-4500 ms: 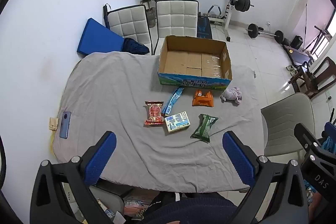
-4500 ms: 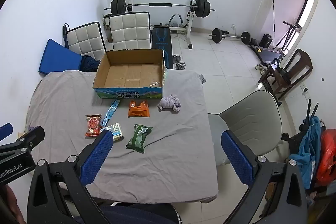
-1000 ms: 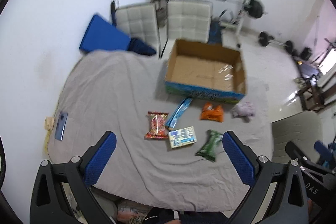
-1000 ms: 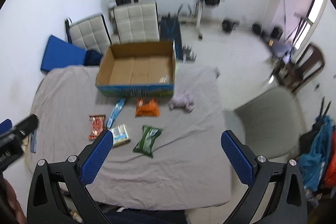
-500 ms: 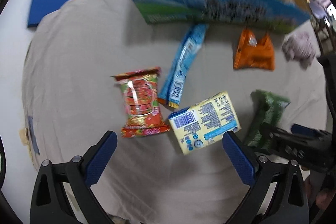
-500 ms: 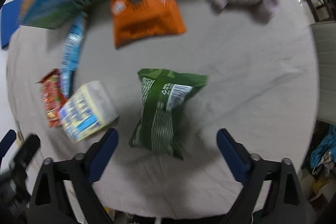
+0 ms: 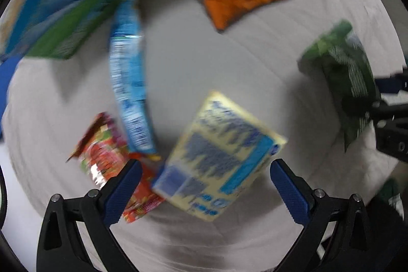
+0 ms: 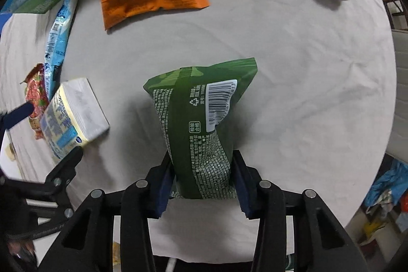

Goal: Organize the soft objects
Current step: 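Grasp the yellow tissue pack with the left gripper while the right grasps the green bag, then carry both items into the cardboard box and open both grippers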

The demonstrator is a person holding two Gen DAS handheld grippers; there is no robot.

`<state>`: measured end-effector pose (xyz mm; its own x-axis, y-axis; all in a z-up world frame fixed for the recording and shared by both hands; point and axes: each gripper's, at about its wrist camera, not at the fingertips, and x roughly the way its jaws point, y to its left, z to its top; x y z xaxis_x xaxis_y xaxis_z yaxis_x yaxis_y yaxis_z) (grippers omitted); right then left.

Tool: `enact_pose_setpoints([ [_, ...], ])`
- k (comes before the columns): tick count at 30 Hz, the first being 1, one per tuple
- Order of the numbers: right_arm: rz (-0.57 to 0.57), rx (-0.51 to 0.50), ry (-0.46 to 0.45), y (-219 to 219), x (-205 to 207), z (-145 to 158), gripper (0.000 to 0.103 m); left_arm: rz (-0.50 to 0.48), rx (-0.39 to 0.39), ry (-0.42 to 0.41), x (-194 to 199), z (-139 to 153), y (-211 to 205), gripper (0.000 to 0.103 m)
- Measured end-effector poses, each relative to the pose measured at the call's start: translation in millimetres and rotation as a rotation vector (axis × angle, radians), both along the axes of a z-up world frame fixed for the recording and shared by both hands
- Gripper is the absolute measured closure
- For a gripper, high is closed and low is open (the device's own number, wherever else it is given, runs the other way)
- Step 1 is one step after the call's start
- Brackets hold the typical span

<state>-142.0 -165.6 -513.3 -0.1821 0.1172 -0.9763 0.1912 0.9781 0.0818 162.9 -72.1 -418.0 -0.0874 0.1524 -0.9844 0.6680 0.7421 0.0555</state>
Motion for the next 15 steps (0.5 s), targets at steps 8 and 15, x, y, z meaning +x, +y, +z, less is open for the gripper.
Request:
enact_pose_setpoints([
  [8,0.000,0.001,0.012,-8,-11,-4,0.057,0.265,-0.062,0.092,-4,-22,-1,0.026],
  [15,-0.001,0.025,0.019,-10,7,-8,0.056,0.656,-0.100,0.208,-48,-53,0,0.030],
])
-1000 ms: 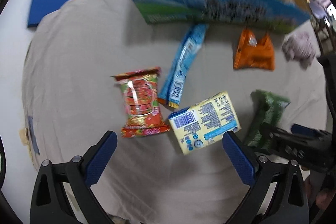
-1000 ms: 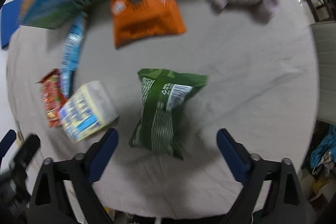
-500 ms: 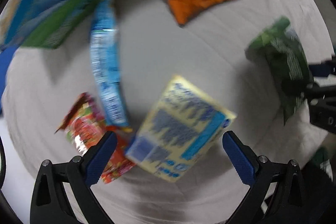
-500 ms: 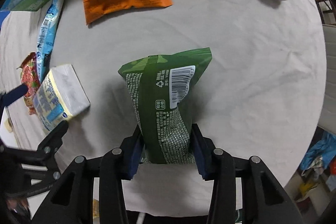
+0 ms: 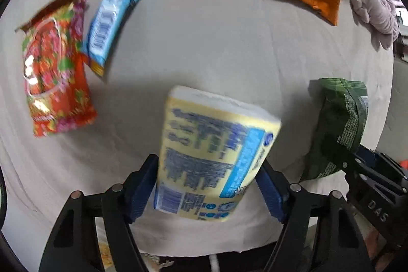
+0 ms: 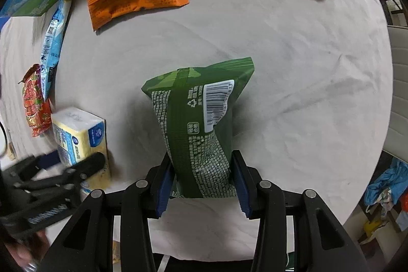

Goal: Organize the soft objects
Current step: 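Carry both items into the cardboard box and open both grippers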

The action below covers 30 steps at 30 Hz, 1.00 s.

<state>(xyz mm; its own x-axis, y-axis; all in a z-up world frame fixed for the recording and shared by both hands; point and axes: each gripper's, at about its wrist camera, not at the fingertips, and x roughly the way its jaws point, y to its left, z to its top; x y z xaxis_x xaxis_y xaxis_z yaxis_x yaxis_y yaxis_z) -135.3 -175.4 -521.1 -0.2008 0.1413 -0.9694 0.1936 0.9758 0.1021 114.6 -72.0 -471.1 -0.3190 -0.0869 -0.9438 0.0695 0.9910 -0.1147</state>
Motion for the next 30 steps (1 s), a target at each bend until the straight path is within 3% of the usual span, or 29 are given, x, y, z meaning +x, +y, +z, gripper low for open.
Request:
enact_pose_setpoints([
  [5,0.021,-0.001,0.004,1,0,-8,0.049,0.017,-0.003,-0.002,-33,-31,1,0.030],
  [10,0.008,0.004,0.009,2,-2,-22,0.050,-0.006,0.018,-0.068,-64,-32,-5,0.038],
  [12,0.016,-0.010,-0.008,7,-3,-22,0.055,0.008,0.009,-0.080,-71,-37,-6,0.039],
  [19,0.051,-0.053,-0.043,20,-20,-5,0.062,0.046,0.040,-0.181,-108,-14,-2,0.039],
  [30,0.110,-0.043,-0.201,28,-22,78,0.063,0.037,0.034,-0.370,-192,44,-9,0.039],
])
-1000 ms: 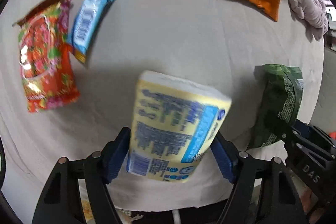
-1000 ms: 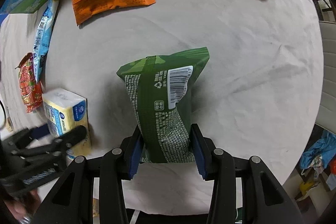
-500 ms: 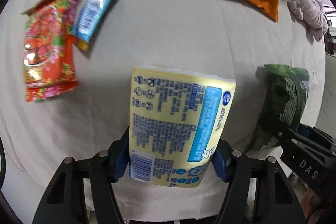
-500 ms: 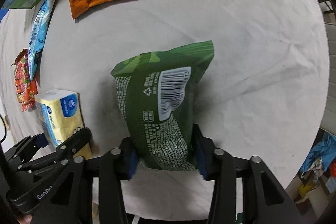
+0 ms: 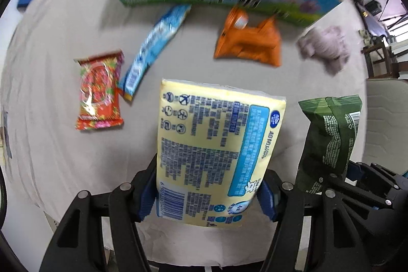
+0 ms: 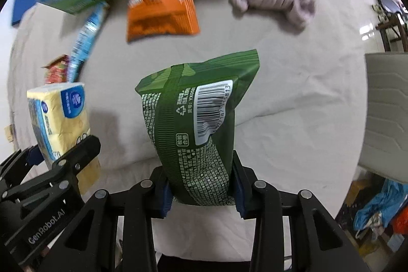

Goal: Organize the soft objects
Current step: 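Carry both items into the cardboard box and open both grippers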

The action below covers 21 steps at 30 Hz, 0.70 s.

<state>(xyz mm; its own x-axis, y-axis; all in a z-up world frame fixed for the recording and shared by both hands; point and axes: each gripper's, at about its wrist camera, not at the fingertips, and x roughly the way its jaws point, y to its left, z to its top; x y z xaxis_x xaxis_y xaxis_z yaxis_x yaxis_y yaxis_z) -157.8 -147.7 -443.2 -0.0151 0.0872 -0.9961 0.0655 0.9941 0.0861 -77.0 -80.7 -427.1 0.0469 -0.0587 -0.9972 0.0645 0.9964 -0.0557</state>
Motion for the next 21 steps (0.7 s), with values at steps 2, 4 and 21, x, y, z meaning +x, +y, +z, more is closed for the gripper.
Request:
enact_pose_setpoints([
  [2,0.002,0.020,-0.030,-3,-3,19,0.063,0.009,-0.026,-0.024,-9,11,12,0.039],
  [4,0.006,0.037,-0.057,-7,-6,38,0.063,0.014,-0.053,-0.046,-20,25,11,0.039],
  [21,-0.038,0.083,-0.272,-15,136,176,0.064,-0.024,-0.235,-0.127,112,138,61,0.039],
])
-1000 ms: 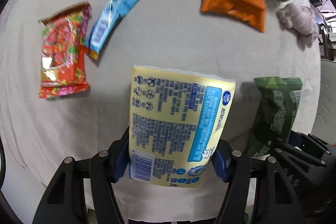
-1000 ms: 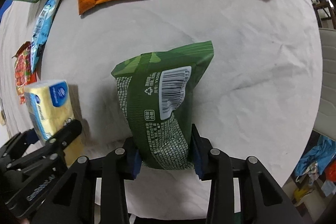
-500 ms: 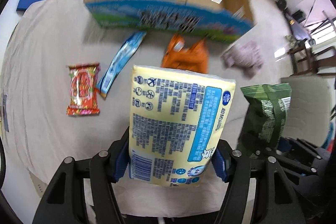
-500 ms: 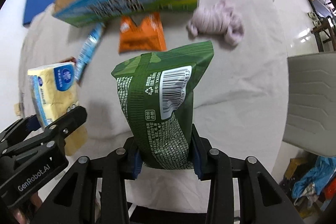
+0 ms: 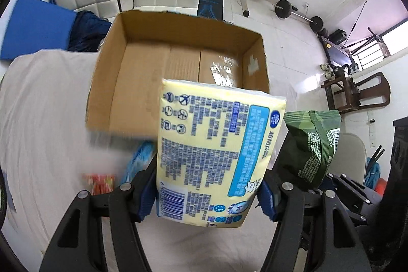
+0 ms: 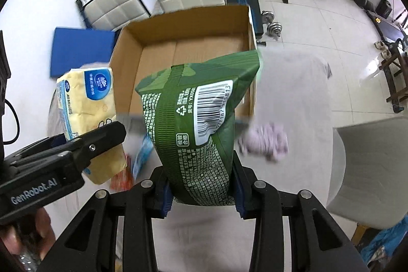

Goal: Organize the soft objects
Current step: 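Carry both items into the cardboard box and open both grippers, then grasp the red-orange snack bag with the left gripper while the right grasps the orange bag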

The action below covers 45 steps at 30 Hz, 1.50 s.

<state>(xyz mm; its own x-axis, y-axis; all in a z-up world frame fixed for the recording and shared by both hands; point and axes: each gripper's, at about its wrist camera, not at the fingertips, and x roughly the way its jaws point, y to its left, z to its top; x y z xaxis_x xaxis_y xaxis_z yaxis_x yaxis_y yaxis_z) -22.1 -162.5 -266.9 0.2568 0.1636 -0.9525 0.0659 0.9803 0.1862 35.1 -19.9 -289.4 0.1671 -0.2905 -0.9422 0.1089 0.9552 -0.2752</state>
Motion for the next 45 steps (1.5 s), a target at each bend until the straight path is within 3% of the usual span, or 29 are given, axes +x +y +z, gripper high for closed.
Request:
enact_pose_setpoints([
  [4,-0.047,-0.015,0.020,3,62,-19,0.064,-0.016,-0.011,0.065,62,-11,-5,0.039],
  [12,-0.068,-0.054,0.109,14,160,-94,0.063,-0.028,-0.037,0.223,163,-79,-19,0.039],
  [18,-0.045,-0.085,0.172,19,201,-147,0.063,-0.053,-0.059,0.304,185,-116,-19,0.039],
  [24,-0.030,-0.097,0.189,18,215,-164,0.063,-0.069,-0.073,0.297,190,-122,-15,0.039],
  [28,-0.006,-0.086,0.212,19,217,-172,0.061,-0.087,-0.019,0.304,193,-124,-23,0.039],
  [30,0.008,-0.096,0.225,23,213,-173,0.056,-0.070,-0.011,0.337,189,-121,-21,0.038],
  [33,0.016,-0.098,0.234,29,211,-168,0.039,-0.097,0.019,0.290,181,-101,-23,0.038],
  [36,0.015,-0.107,0.228,31,207,-161,0.033,-0.111,0.033,0.246,172,-78,-20,0.036],
  [40,0.004,-0.110,0.222,27,197,-150,0.013,-0.107,0.069,0.182,154,-46,-12,0.014],
  [45,-0.016,-0.118,0.187,20,182,-128,0.000,-0.108,0.125,0.083,119,-7,6,0.009],
])
